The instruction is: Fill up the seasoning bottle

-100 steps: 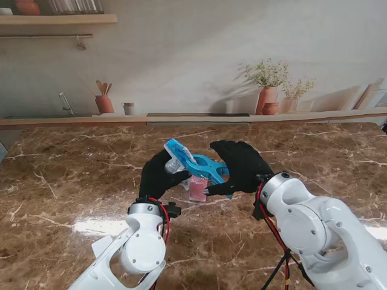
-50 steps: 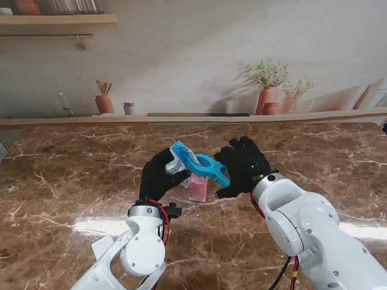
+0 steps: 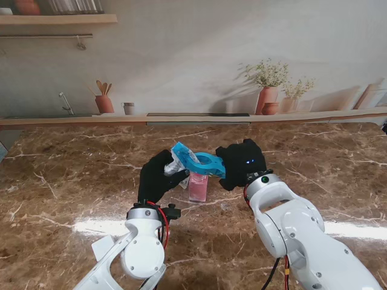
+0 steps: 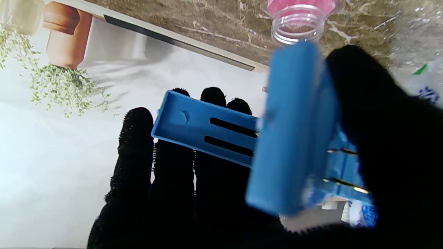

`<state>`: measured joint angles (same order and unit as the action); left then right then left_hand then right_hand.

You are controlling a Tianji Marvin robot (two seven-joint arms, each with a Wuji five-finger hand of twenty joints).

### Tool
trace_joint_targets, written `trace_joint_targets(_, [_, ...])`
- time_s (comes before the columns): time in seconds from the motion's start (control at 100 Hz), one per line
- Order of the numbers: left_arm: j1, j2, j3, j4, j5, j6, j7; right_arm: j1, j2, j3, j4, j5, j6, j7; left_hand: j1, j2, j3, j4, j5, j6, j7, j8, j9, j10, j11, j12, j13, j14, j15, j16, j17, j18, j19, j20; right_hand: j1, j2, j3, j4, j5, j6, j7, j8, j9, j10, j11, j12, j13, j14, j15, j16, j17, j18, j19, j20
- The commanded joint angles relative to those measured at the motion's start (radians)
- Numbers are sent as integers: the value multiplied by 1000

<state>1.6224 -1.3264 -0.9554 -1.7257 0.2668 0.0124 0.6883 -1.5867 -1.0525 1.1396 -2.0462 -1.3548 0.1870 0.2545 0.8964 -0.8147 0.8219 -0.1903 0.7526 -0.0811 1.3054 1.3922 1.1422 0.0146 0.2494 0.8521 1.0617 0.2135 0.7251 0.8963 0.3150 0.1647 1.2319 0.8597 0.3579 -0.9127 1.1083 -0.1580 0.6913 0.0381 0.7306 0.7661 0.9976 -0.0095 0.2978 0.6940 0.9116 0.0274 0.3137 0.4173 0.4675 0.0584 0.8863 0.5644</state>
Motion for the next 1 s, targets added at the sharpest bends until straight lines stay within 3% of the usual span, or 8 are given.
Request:
trace_joint_targets(0.0, [8, 4, -8, -11, -2, -11, -15, -4, -3, 2, 8, -4, 5, -12, 57, 85, 136, 93, 27, -36, 28, 18, 91, -33, 33, 4, 33, -12, -17, 9, -8, -20, -1, 32, 135, 121, 170, -40, 52, -248, 133, 3, 126, -91, 177, 107, 147, -38, 123, 59, 16, 21, 67, -8])
trace_joint_targets(0.37, [14, 9, -9, 2, -54, -89, -55, -35, -6, 39, -10, -83, -23, -126, 87, 174, 37, 26, -262, -78, -239, -256, 31, -5, 55, -59, -14, -12, -57, -14, -20, 10, -39, 51, 283, 200, 159, -81, 172, -323, 165, 15, 216, -121, 285, 198, 203, -38, 304, 180, 75, 50, 246, 41])
trace_joint_targets(0.42, [15, 11, -8, 0, -67, -91, -67, -39, -6, 45, -14, -83, -28, -128, 88, 175, 37, 24, -309, -43, -375, -398, 26, -17, 59, -74, -18, -18, -70, -19, -18, 3, -50, 44, 292, 208, 152, -83, 173, -326, 165, 13, 217, -122, 286, 198, 202, -38, 308, 182, 73, 49, 254, 42])
trace_joint_targets(0.51, [17, 20, -9, -5, -101, -105, -117, -47, -6, 58, -23, -87, -33, -131, 100, 180, 28, 27, -276, 89, -692, -932, 14, -33, 77, -95, -27, -26, -106, -6, -25, -17, -78, 15, 294, 215, 148, -83, 174, -329, 165, 10, 218, -122, 287, 197, 203, -40, 309, 182, 73, 48, 256, 40])
trace_joint_targets(0.6, [21, 30, -12, -17, -151, -109, -174, -55, -7, 72, -29, -87, -35, -138, 117, 184, 13, 36, -226, 184, -923, -1118, -9, -20, 74, -88, -44, -31, -140, 9, -45, -27, -104, 0, 294, 221, 142, -84, 172, -329, 164, 9, 216, -122, 286, 197, 198, -40, 307, 182, 68, 47, 254, 38])
trace_joint_targets(0.72, [19, 43, -15, -26, -195, -94, -242, -66, -8, 92, -31, -93, -40, -176, 101, 160, 5, 39, -115, 183, -978, -1159, -28, -10, 67, -87, -59, -39, -169, 12, -53, -23, -120, -13, 293, 224, 136, -85, 171, -331, 162, 5, 212, -123, 284, 197, 191, -43, 302, 180, 63, 46, 250, 35])
trace_joint_targets(0.83, [13, 53, -17, -31, -224, -79, -290, -74, -9, 109, -31, -90, -44, -206, 84, 132, -30, 34, 13, 53, -686, -1022, -56, -3, 63, -38, -92, -26, -176, 44, -68, 5, -131, -27, 286, 228, 132, -85, 168, -332, 160, 2, 206, -123, 278, 195, 183, -46, 294, 176, 56, 44, 241, 30])
trace_joint_targets(0.99, [-2, 64, -18, -25, -238, -72, -344, -88, -9, 136, -40, -91, -54, -219, 25, 144, -146, 36, -27, -68, -424, -914, -233, 6, 194, 117, -229, -4, -128, 19, -116, 87, -125, -3, 293, 233, 131, -83, 166, -336, 159, -1, 204, -124, 271, 190, 180, -46, 282, 171, 53, 44, 234, 25])
